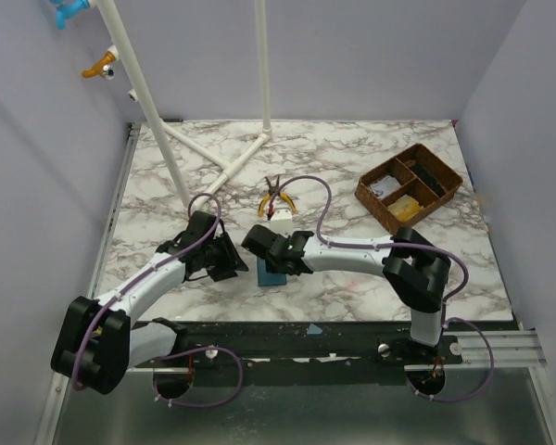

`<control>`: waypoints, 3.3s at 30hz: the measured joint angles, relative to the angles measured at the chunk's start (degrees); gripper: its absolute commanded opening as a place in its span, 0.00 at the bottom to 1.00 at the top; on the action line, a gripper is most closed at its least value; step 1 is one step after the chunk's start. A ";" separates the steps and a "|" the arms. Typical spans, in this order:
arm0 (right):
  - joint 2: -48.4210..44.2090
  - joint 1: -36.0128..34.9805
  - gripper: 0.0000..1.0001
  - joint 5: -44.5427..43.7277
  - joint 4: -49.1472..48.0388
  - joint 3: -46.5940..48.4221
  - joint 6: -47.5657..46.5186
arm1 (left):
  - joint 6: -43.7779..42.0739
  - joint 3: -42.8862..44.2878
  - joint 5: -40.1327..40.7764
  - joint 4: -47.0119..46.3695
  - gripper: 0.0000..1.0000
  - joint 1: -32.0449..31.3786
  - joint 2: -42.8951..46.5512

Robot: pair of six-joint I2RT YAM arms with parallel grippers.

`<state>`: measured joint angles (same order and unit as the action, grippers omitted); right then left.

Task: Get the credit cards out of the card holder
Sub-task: Open the card holder at the center of the board.

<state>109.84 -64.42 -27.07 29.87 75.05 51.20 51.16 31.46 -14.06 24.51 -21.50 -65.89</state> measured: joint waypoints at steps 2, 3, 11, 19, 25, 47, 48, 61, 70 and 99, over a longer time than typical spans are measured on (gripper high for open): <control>-0.76 0.09 0.01 0.35 -1.49 -1.27 0.00 | 0.07 0.66 -0.83 -0.87 0.38 -0.98 -0.44; -1.25 0.15 0.01 0.66 -2.21 -1.99 0.02 | 0.15 0.96 -1.11 -1.29 0.37 -1.38 -0.59; -5.35 1.66 0.01 3.48 -4.57 -6.08 1.31 | 1.05 3.34 -1.68 -3.13 0.37 -3.87 -3.56; -9.44 1.77 0.01 3.82 -4.39 -6.25 2.10 | 1.38 3.37 -1.66 -3.87 0.38 -4.13 -5.01; -13.64 1.77 0.01 3.74 -3.02 -6.25 2.86 | 1.31 3.37 -1.62 -3.85 0.41 -4.13 -5.05; -16.98 1.79 0.01 2.47 1.40 -3.91 3.23 | -0.94 3.78 -0.55 -2.10 0.56 -4.13 -0.72; -17.03 1.79 0.01 2.45 1.51 -3.72 3.21 | -1.14 3.78 -0.55 -2.10 0.57 -4.13 -0.66; -17.29 1.79 0.01 2.14 3.30 -2.14 3.21 | -2.51 3.78 -0.59 -2.10 0.58 -4.13 -0.66; -17.29 1.79 0.01 1.09 4.59 -1.81 3.21 | -2.95 4.15 1.07 0.44 0.58 -4.13 1.92; -20.20 8.98 0.01 -0.92 9.33 -14.25 4.48 | -4.90 5.77 1.73 -0.07 0.45 -4.15 -2.60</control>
<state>89.65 -55.44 -27.99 39.20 60.80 55.68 46.26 37.23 -12.34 24.45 -25.65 -68.49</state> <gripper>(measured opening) 0.008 0.470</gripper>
